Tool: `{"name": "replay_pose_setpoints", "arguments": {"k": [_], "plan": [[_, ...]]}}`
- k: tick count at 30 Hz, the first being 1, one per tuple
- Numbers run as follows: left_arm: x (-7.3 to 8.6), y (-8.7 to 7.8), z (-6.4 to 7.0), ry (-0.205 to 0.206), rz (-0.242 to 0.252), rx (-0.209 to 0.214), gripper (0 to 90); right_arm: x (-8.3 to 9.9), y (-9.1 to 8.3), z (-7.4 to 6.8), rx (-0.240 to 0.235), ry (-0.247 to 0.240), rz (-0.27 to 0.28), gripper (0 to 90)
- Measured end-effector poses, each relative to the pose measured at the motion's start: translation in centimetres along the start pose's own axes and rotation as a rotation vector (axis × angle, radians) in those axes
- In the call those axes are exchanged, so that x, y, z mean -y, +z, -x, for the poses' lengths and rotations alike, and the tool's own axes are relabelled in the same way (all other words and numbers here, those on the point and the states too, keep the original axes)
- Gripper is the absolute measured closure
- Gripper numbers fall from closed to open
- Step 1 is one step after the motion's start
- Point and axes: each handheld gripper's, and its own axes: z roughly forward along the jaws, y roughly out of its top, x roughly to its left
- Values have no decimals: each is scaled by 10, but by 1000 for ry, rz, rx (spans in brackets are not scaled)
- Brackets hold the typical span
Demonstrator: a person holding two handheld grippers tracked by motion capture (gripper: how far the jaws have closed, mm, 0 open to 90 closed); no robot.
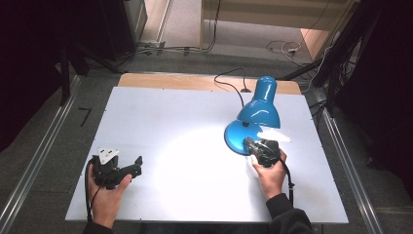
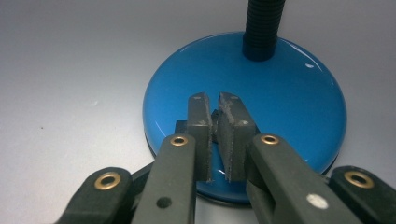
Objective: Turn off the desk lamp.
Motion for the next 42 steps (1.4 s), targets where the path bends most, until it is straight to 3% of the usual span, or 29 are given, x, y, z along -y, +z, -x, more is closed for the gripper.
{"name": "replay_pose_setpoints", "arguments": {"k": [8,42], "plan": [[0,0,0,3,-6,4,68,-2,5,2,19,12,-5,874],[1,0,-1,-8,-4,8,69,-4,14,1,16,8,-8,880]]}}
